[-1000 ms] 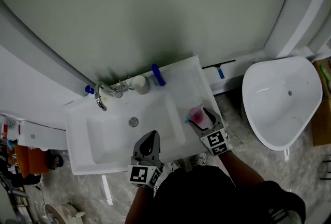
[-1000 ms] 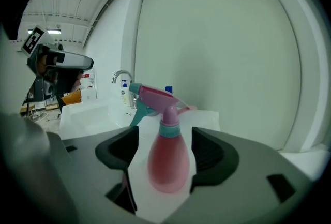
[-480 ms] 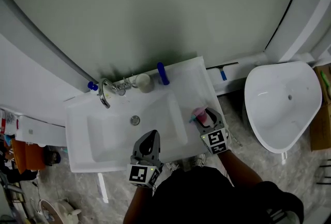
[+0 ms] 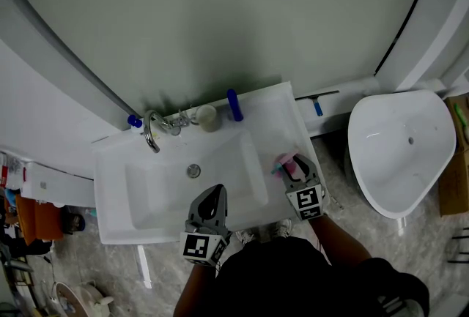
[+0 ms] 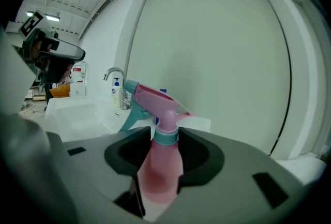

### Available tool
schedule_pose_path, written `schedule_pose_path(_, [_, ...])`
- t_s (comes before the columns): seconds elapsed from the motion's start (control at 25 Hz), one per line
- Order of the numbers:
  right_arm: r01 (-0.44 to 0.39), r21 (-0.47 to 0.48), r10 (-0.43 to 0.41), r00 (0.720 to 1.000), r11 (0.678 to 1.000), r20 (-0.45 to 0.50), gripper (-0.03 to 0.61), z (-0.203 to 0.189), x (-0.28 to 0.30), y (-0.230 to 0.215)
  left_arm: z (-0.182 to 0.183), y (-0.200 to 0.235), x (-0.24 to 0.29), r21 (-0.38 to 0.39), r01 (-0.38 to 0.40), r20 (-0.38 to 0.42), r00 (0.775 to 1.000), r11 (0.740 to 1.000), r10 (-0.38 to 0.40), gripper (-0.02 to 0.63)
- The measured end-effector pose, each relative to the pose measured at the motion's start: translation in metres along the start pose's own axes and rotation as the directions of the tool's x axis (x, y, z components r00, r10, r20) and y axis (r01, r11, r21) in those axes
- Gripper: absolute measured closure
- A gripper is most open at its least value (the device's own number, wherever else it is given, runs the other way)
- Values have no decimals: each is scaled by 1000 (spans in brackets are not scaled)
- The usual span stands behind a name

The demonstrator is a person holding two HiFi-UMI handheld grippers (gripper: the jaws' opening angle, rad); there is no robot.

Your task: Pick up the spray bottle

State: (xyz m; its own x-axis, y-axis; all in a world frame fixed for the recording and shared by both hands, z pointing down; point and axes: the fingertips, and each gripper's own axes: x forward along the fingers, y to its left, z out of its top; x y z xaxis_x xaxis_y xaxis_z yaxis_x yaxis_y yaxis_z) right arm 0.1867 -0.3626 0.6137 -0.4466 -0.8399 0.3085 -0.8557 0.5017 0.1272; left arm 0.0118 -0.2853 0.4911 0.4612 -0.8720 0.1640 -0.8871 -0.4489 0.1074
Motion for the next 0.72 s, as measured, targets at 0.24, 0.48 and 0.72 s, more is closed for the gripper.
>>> schedule_pose_path(0.24, [13,-7,-13,1000,1000,27,430,5,-3,2,1,3,-3,2,1,6,1000,1000,-1,621])
schedule_pose_path(0.48, [31,1,-31,999,1000,44,433,25,-12,4,0,5,-3,-4,11,4,1000,1000,-11,621])
schedule_pose_path(0.72, [38,7,-39,997,999,72,434,45,-22,6,-2,3,-2,-8,28,6,1000,1000,-27,621])
